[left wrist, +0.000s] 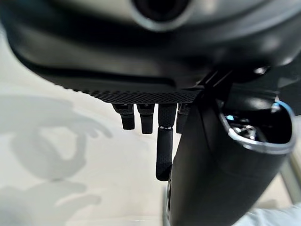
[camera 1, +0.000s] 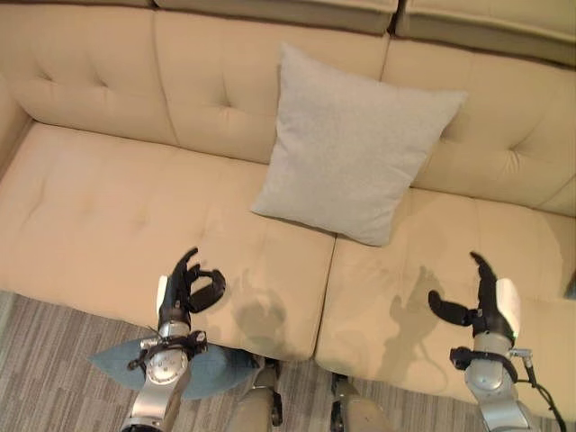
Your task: Pick up all the scattered cushions and arrange them neatly on the sofa.
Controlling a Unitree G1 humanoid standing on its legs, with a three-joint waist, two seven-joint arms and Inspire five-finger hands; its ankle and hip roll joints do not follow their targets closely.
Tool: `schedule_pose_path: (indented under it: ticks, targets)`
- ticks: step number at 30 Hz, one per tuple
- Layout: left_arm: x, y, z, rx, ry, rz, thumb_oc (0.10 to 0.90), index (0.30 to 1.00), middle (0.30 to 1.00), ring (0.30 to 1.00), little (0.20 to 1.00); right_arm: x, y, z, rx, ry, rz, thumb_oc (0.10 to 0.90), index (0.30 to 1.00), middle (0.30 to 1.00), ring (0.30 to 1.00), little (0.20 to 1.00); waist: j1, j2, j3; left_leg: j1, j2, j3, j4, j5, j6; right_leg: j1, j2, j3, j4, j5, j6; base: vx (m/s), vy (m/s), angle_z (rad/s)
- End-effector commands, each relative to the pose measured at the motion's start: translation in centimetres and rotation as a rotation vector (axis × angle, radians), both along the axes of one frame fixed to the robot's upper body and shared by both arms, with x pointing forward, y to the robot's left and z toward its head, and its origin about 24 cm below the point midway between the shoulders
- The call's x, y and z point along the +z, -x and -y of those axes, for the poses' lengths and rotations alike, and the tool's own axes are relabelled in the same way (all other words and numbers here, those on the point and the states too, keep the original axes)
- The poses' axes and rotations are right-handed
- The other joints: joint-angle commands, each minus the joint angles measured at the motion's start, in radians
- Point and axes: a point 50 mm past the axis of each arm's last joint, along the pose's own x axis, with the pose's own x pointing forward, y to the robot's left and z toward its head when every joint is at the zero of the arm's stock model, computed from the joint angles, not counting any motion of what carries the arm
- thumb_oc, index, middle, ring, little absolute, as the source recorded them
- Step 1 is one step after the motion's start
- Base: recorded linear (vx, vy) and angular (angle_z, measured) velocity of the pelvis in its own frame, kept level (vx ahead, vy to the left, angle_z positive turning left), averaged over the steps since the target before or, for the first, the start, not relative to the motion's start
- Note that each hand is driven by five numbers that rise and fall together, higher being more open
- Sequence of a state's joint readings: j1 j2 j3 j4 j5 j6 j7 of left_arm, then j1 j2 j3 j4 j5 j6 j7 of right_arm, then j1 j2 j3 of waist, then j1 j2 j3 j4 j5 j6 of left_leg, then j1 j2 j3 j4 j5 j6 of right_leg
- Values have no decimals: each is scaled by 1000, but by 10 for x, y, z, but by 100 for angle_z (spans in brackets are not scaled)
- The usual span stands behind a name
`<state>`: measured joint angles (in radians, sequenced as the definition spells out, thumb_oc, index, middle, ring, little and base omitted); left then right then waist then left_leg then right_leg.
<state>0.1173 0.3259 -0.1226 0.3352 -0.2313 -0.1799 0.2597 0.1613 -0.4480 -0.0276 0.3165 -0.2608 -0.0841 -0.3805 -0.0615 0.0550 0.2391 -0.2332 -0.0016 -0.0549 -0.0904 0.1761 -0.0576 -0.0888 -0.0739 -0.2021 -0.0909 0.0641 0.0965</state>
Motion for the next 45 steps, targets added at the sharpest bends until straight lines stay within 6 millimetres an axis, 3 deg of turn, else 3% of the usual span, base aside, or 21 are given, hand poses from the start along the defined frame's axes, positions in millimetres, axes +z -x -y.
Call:
schedule_pose_path:
  ticks: [1,2,3,7,9,10,14,18,21,22,26,29,31,33,34,36,39,42,44,45]
  targets:
    - [-9,8,-8,-57,-65,-38,800,900,900,900,900,-2,7,-3,79,17,-2,800,900,900,900,900,34,-46,-140,50,51,71,3,-84,-36,-41,14,-39,4,-42,29,29,-56,27]
    - [-9,8,-8,-57,-65,-38,800,900,900,900,900,-2,7,-3,79,17,-2,800,900,900,900,900,34,-46,-139,51,51,70,3,-84,-36,-40,14,-39,4,-42,29,22,-90,24]
    - [-25,21,-10,-74,-100,-136,800,900,900,900,900,-15,14,-5,77,-15,-58,800,900,900,900,900,42,-50,-140,59,56,61,3,-79,-38,-23,20,-44,4,-51,25,1,-80,23]
    - [-57,46,-13,-70,-142,-319,800,900,900,900,900,-37,28,-12,84,-75,-146,800,900,900,900,900,51,-56,-137,73,63,47,3,-61,-42,5,32,-60,4,-72,15,-23,-82,26]
    - [-62,50,-14,-65,-150,-349,800,900,900,900,900,-41,30,-13,79,-87,-164,800,900,900,900,900,50,-57,-133,74,64,45,3,-53,-46,8,33,-66,4,-78,12,-120,-45,29]
    - [-68,50,-15,-52,-156,-382,800,900,900,900,900,-47,27,-15,67,-116,-185,800,900,900,900,900,51,-69,-108,25,54,55,81,-58,-45,1,23,-70,4,-73,2,-255,-49,39]
    - [-78,54,-15,-43,-161,-444,800,900,900,900,900,-58,26,-19,69,-136,-242,800,900,900,900,900,27,-109,-102,32,23,107,267,-234,-5,-27,-21,-76,4,-31,-1,-234,-7,44]
    - [-87,62,-12,-38,-159,-501,800,900,900,900,900,-66,28,-20,68,-145,-284,800,900,900,900,900,7,-112,-108,108,15,110,377,-297,1,-26,-28,-83,4,-7,-5,-94,58,24]
    - [-91,66,-9,-15,-139,-519,800,900,900,900,900,-72,33,-21,44,-172,-315,800,900,900,900,900,-14,-107,-119,192,-4,111,342,-322,9,-30,-32,-92,4,20,4,-90,138,22]
    - [-93,66,-6,3,-117,-530,800,900,900,900,900,-76,32,-22,21,-196,-322,800,900,900,900,900,-20,-99,-123,244,-20,110,254,-367,18,-49,-32,-89,4,44,19,-83,102,36]
    - [-96,67,-3,-4,-124,-546,800,900,900,900,900,-87,33,-27,-10,-236,-370,800,900,900,900,900,-23,-104,-114,262,-59,72,143,-341,46,-103,-51,-79,4,100,49,-182,176,29]
    - [-99,71,-6,1,-136,-572,800,900,900,900,900,-92,34,-33,11,-236,-412,800,900,900,900,900,-10,-113,-91,263,-62,65,113,-315,59,-132,-70,-68,48,110,70,-332,133,17]
    - [-96,64,-13,15,-157,-567,800,900,900,900,900,-95,29,-37,10,-256,-429,800,900,900,900,900,5,-108,-64,227,-51,45,96,-271,75,-154,-51,50,175,47,71,-396,47,12]
    - [-96,64,-14,21,-157,-568,800,900,900,900,900,-96,30,-37,6,-263,-437,800,900,900,900,900,10,-108,-68,212,-53,41,92,-256,79,-151,-47,64,206,33,63,-282,24,20]
    - [-97,66,-17,35,-152,-583,800,900,900,900,900,-100,34,-36,-27,-293,-448,800,900,900,900,900,29,-99,-77,182,-49,11,80,-221,84,-112,-14,113,295,-37,45,-231,-20,21]
    - [-98,68,-19,44,-153,-600,800,900,900,900,900,-105,39,-39,-57,-337,-465,800,900,900,900,900,40,-99,-95,156,-51,-22,78,-199,80,-81,26,178,347,-91,38,-204,-72,77]
    - [-101,75,-21,75,-138,-625,800,900,900,900,900,-109,40,-44,-60,-364,-485,800,900,900,900,900,81,-125,-119,111,-67,-63,73,-169,66,25,43,197,229,-139,12,-169,-191,82]
    - [-101,72,-18,101,-111,-613,800,900,900,900,900,-108,33,-45,-51,-363,-482,800,900,900,900,900,89,-126,-111,58,-64,-86,77,-121,46,29,77,227,148,-143,-11,-179,-161,58]
    - [-101,66,-10,102,-89,-599,800,900,900,900,900,-102,25,-40,-43,-340,-454,800,900,900,900,900,94,-112,-85,-8,-69,-101,81,-68,11,41,85,174,88,-135,-24,-317,-165,85]
    - [-102,64,-6,98,-77,-599,800,900,900,900,900,-100,23,-36,-50,-329,-449,800,900,900,900,900,92,-110,-70,-45,-66,-59,101,-56,11,39,80,137,78,-126,-31,-372,-156,183]
